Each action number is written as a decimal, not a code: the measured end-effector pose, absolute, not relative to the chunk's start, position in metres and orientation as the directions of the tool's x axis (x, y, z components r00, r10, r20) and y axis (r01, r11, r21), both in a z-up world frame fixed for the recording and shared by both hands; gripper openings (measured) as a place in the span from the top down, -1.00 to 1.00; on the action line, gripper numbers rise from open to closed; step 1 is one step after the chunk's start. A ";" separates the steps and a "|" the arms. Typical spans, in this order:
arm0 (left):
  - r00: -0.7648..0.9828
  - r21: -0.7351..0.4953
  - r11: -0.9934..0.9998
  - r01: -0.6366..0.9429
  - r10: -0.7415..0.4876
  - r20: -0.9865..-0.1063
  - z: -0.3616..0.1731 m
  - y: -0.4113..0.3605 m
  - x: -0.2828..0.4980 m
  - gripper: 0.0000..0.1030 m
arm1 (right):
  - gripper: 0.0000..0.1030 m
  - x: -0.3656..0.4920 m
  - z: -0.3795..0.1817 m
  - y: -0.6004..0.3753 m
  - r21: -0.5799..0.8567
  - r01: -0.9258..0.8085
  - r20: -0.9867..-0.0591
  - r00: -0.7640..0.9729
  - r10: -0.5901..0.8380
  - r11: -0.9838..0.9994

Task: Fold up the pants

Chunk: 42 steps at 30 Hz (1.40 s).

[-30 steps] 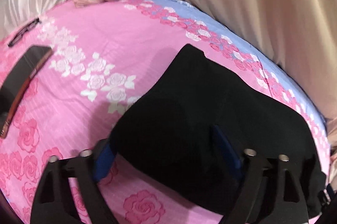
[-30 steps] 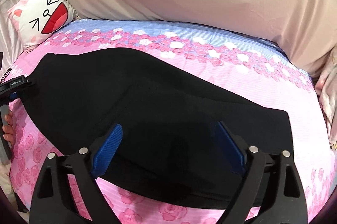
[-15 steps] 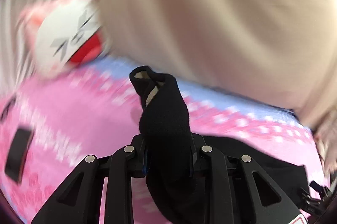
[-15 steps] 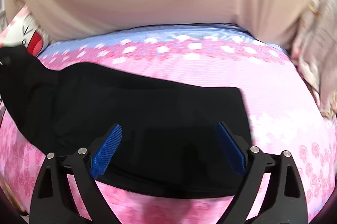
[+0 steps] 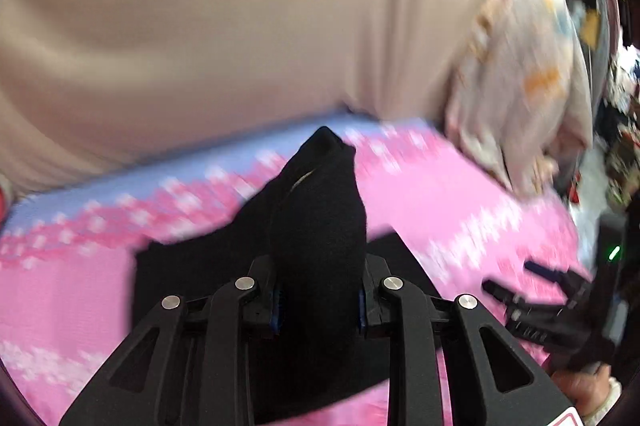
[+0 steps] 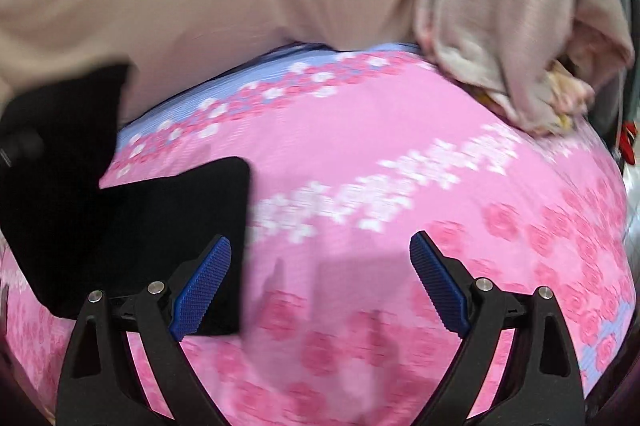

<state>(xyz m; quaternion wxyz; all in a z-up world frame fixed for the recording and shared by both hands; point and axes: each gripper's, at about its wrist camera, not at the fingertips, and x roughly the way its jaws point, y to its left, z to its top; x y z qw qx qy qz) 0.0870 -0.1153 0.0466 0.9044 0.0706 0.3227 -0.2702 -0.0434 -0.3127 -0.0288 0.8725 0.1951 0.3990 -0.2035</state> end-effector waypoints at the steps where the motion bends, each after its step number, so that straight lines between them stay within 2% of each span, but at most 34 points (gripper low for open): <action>1: 0.632 -0.032 0.841 0.540 -0.430 -0.645 0.034 -0.128 0.085 0.57 | -0.73 -0.049 -0.030 -0.317 0.179 0.521 -0.776 0.596 -0.206 0.835; 5: 0.570 0.001 0.845 0.534 -0.359 -0.739 -0.017 -0.162 0.080 0.57 | -0.73 -0.065 -0.036 -0.336 0.187 0.544 -0.782 0.586 -0.211 0.818; 8: 0.578 0.051 0.857 0.512 -0.300 -0.759 -0.036 -0.168 0.071 0.41 | -0.73 -0.071 -0.042 -0.344 0.196 0.551 -0.787 0.581 -0.205 0.811; 10: 0.594 0.068 0.850 0.522 -0.305 -0.744 -0.036 -0.172 0.056 0.14 | -0.73 -0.072 -0.046 -0.349 0.204 0.549 -0.790 0.582 -0.195 0.810; 11: 0.598 0.061 0.834 0.549 -0.341 -0.726 -0.031 -0.173 0.044 -0.27 | -0.73 -0.072 -0.047 -0.350 0.211 0.546 -0.791 0.583 -0.187 0.811; 12: 0.600 0.054 0.823 0.565 -0.365 -0.712 -0.027 -0.173 0.034 -0.55 | -0.73 -0.071 -0.047 -0.351 0.224 0.541 -0.790 0.588 -0.174 0.811; 15: 0.598 0.053 0.759 0.649 -0.466 -0.652 -0.011 -0.169 -0.006 -0.69 | -0.73 -0.062 -0.042 -0.351 0.338 0.483 -0.765 0.641 -0.063 0.808; 17: 0.620 0.096 0.725 0.682 -0.503 -0.602 0.000 -0.160 -0.033 -0.69 | -0.73 -0.053 -0.034 -0.351 0.407 0.430 -0.740 0.673 0.014 0.806; 19: 0.650 0.125 0.736 0.666 -0.490 -0.581 0.006 -0.148 -0.038 -0.69 | -0.74 -0.035 -0.026 -0.345 0.463 0.347 -0.716 0.689 0.114 0.815; 21: 0.665 0.122 0.772 0.624 -0.442 -0.602 0.008 -0.130 -0.027 -0.69 | -0.83 -0.017 -0.020 -0.333 0.478 0.271 -0.707 0.682 0.184 0.836; 27: 0.705 0.090 0.930 0.358 -0.206 -0.679 -0.005 -0.051 0.036 -0.69 | -0.84 0.041 -0.028 -0.278 0.424 0.106 -0.762 0.578 0.291 0.900; 29: 0.690 0.061 0.956 0.287 -0.163 -0.705 -0.009 -0.026 0.054 -0.69 | -0.83 0.052 -0.037 -0.268 0.429 0.091 -0.773 0.552 0.313 0.899; 30: 0.683 0.039 0.967 0.251 -0.148 -0.716 -0.010 -0.012 0.062 -0.69 | -0.61 0.056 -0.041 -0.263 0.434 0.081 -0.772 0.546 0.325 0.897; 31: 0.676 0.017 0.973 0.228 -0.146 -0.722 -0.012 -0.001 0.069 -0.69 | -0.32 0.061 -0.046 -0.254 0.445 0.054 -0.765 0.543 0.348 0.894; 32: 0.673 0.004 0.977 0.211 -0.143 -0.726 -0.014 0.007 0.075 -0.69 | 0.23 0.064 -0.048 -0.248 0.434 0.048 -0.770 0.537 0.344 0.899; 33: 0.669 -0.001 0.980 0.198 -0.136 -0.730 -0.016 0.012 0.079 -0.69 | 0.51 0.068 -0.049 -0.241 0.419 0.045 -0.778 0.532 0.334 0.907; 34: 0.666 -0.004 0.982 0.191 -0.132 -0.734 -0.017 0.015 0.082 -0.69 | 0.62 0.066 -0.045 -0.239 0.405 0.043 -0.777 0.542 0.319 0.913; 38: 0.671 -0.033 0.978 0.205 -0.165 -0.723 -0.012 0.021 0.089 -0.69 | 0.81 0.042 0.006 -0.246 0.381 0.021 -0.699 0.661 0.273 0.924; 40: 0.671 -0.027 0.972 0.234 -0.181 -0.719 -0.016 0.014 0.092 -0.70 | 0.80 0.037 -0.003 -0.259 0.343 0.081 -0.732 0.647 0.212 0.936; 42: 0.644 -0.010 0.967 0.254 -0.177 -0.744 -0.031 0.004 0.100 -0.70 | 0.74 0.044 -0.048 -0.271 0.348 0.143 -0.803 0.556 0.216 0.926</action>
